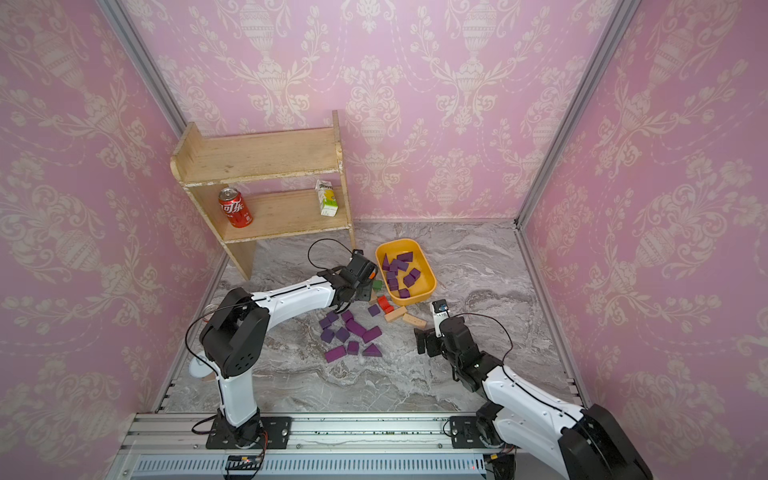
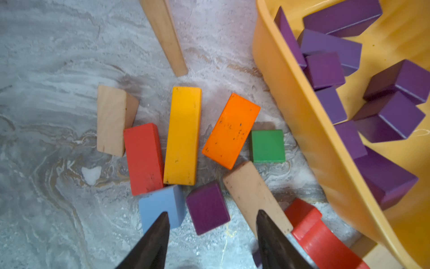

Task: Pick purple bricks into the storage bin
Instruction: Pick up the building block from the center of the board.

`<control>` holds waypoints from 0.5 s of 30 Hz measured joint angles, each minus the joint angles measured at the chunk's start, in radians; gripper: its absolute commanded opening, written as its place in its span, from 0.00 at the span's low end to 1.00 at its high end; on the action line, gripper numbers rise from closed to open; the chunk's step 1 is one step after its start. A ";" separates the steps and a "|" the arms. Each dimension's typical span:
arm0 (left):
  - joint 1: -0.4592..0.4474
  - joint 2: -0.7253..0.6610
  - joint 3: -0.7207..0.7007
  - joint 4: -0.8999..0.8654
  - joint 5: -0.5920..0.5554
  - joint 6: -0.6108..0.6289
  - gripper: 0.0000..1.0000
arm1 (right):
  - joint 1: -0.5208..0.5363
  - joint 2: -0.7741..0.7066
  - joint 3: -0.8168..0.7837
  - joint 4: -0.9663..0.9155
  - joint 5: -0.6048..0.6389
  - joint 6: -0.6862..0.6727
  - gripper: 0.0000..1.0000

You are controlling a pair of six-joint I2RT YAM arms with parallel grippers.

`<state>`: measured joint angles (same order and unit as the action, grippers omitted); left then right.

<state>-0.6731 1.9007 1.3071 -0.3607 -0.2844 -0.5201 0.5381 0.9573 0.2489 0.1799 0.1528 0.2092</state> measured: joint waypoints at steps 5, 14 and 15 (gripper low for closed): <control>0.008 -0.002 -0.026 0.015 0.045 -0.037 0.50 | 0.000 -0.001 0.000 0.003 0.000 0.000 1.00; 0.046 0.017 -0.027 0.076 0.103 -0.067 0.39 | 0.000 -0.015 0.000 0.008 0.000 0.000 1.00; 0.050 0.021 -0.027 0.076 0.104 -0.067 0.39 | 0.000 -0.016 0.000 0.010 0.000 0.000 1.00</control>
<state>-0.6228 1.9213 1.2797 -0.2844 -0.1806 -0.5869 0.5381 0.9417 0.2489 0.1894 0.1528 0.2092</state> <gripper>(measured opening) 0.388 0.998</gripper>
